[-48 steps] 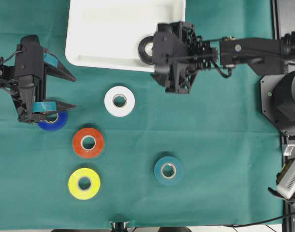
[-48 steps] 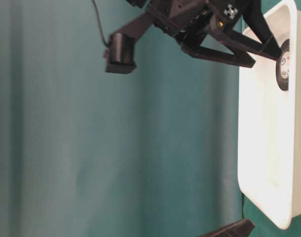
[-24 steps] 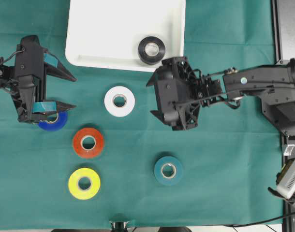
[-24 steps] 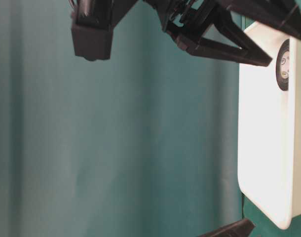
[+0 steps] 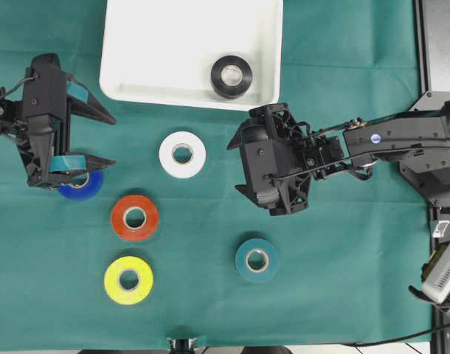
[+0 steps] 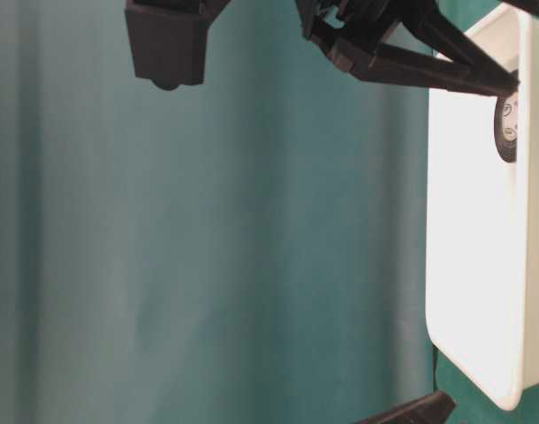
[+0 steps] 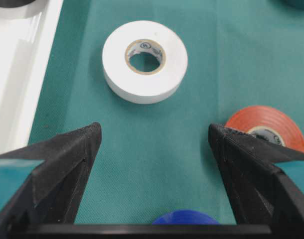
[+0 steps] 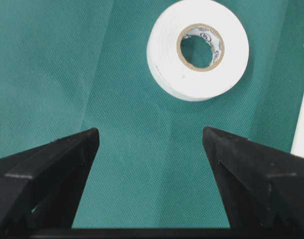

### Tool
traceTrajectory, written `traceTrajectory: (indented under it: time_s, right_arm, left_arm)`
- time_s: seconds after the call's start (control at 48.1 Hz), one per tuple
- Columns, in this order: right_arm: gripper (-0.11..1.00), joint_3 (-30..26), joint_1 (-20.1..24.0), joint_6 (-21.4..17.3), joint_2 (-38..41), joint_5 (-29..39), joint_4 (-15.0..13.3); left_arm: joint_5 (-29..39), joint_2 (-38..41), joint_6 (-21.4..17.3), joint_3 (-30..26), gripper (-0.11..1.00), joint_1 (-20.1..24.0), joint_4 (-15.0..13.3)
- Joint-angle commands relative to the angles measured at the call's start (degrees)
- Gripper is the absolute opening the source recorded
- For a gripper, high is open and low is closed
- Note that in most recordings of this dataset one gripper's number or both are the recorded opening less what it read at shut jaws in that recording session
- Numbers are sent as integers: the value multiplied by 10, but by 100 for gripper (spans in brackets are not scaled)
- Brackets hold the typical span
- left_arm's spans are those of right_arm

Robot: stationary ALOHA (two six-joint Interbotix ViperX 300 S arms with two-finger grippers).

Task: Put the tape alternately from left to right into the white case.
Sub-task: 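Move the left gripper over the white tape roll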

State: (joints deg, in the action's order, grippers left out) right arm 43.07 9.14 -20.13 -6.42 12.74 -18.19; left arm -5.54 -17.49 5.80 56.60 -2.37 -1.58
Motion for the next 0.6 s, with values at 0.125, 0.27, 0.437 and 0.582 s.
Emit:
traceTrajectory:
  time_s: [0.125,0.27,0.437,0.582]
  right_arm:
    - [84,-4,2,-1,-13,-4,-1]
    - [84,-4,3,-1,-13,-4,-1]
    - [84,-4,2,-1,-13,-4,-1]
    - [84,-4,2,-1,-13,-4,-1]
  left_arm:
    - [-3,-4,1,-9,95,-2,0]
    - [-2,-4,1,-10,95,-2,0]
    - [-3,-4,1,-11,95,-4,-1]
    - [-3,5,0,-18,95,-11,0]
